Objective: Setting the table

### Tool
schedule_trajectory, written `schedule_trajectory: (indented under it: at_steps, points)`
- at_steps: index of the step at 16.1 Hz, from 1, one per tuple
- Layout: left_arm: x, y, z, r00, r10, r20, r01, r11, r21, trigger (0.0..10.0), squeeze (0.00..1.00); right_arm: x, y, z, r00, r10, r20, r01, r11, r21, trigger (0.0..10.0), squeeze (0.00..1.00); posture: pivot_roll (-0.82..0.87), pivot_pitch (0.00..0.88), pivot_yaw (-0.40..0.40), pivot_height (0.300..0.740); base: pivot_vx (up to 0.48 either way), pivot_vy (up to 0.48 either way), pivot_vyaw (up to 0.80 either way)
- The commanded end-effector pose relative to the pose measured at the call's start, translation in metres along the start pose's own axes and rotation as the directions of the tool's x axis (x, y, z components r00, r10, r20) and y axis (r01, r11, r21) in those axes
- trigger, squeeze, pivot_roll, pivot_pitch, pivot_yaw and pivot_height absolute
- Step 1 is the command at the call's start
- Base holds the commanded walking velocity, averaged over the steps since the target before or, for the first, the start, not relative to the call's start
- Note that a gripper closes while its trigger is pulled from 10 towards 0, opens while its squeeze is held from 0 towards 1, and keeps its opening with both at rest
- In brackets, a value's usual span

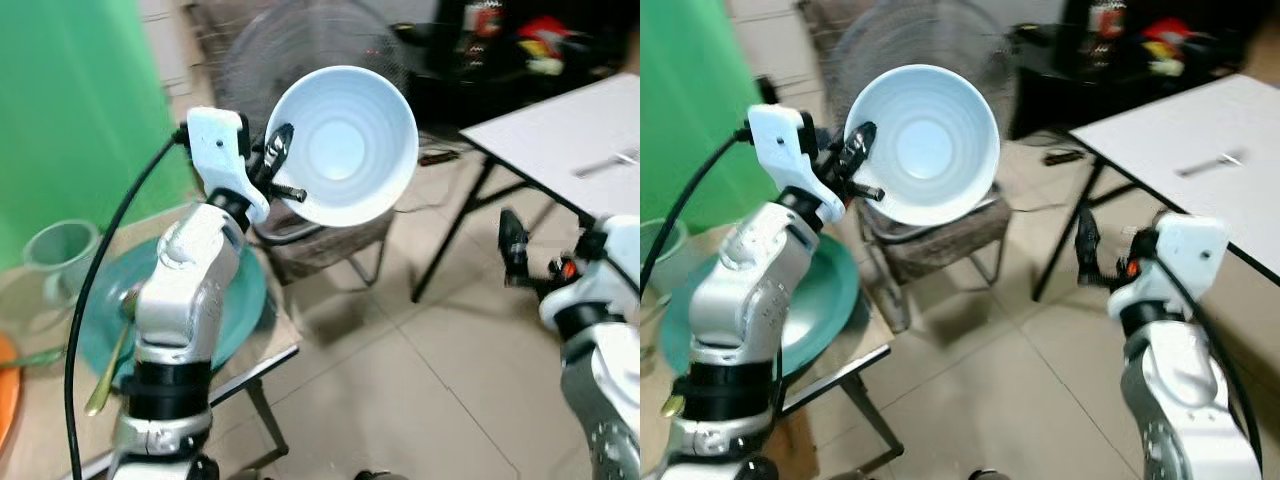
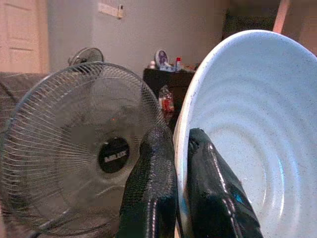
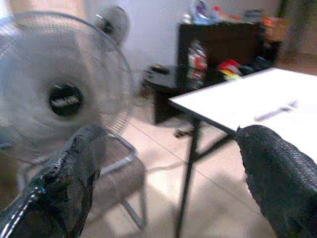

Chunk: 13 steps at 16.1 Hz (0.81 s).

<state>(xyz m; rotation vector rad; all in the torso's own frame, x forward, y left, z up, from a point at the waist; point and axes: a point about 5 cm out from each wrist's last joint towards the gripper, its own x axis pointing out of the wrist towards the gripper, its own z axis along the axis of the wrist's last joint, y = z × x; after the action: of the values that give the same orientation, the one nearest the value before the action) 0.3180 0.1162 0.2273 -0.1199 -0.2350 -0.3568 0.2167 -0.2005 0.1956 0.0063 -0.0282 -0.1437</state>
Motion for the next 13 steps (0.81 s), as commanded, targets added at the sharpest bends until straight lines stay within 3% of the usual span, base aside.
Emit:
schedule_trajectory:
  at_steps: [1, 2, 3, 4, 5, 8, 13]
  points:
    - [-0.001, -0.001, -0.001, 1.000, 0.016, -0.011, -0.015, 1.000, 0.009, 2.3, 0.00, -0.002, 0.000, 0.005, 1.000, -0.007, 0.013, 0.007, 1.000, 0.022, 10.0, 0.00, -0.02, 0.000, 0.034, 0.740, 0.000, 0.000, -0.76]
    - [-0.004, 0.000, -0.005, 0.999, 0.010, -0.035, -0.010, 1.000, 0.006, 4.3, 0.00, -0.001, 0.000, 0.004, 1.000, -0.004, 0.013, 0.004, 0.999, 0.032, 10.0, 0.00, -0.01, 0.000, 0.031, 0.740, 0.000, 0.000, -0.76]
    - [-0.008, 0.003, -0.009, 0.998, 0.019, -0.058, -0.017, 0.999, 0.037, 7.6, 0.00, 0.000, 0.002, 0.003, 1.000, -0.005, 0.017, 0.004, 0.999, 0.045, 10.0, 0.00, -0.01, 0.000, 0.019, 0.740, 0.000, 0.000, -0.76]
    - [-0.011, 0.005, -0.011, 0.998, 0.029, -0.058, -0.024, 0.996, 0.091, 6.5, 0.00, 0.002, 0.003, 0.004, 0.999, -0.016, 0.030, 0.015, 0.999, 0.035, 10.0, 0.00, 0.00, 0.000, 0.011, 0.740, 0.000, 0.000, -0.76]
    - [-0.012, 0.007, -0.011, 0.998, 0.050, -0.050, -0.044, 0.991, 0.125, 9.9, 0.00, 0.005, 0.003, 0.003, 0.999, -0.023, 0.044, 0.023, 1.000, -0.016, 10.0, 0.00, 0.01, 0.000, 0.002, 0.740, 0.000, 0.000, -0.76]
    - [-0.013, 0.015, -0.010, 0.992, 0.120, -0.036, -0.113, 0.983, 0.148, 10.0, 0.00, 0.008, -0.003, 0.003, 0.989, -0.111, 0.094, 0.123, 0.985, -0.125, 10.0, 0.00, -0.01, 0.000, 0.012, 0.740, 0.000, 0.000, -0.77]
    - [-0.008, 0.012, -0.010, 0.993, 0.119, -0.016, -0.115, 0.979, 0.171, 10.0, 0.00, 0.005, 0.001, -0.008, 0.998, -0.061, 0.019, 0.062, 0.996, -0.071, 10.0, 0.00, -0.03, 0.000, 0.033, 0.740, 0.000, 0.000, -0.77]
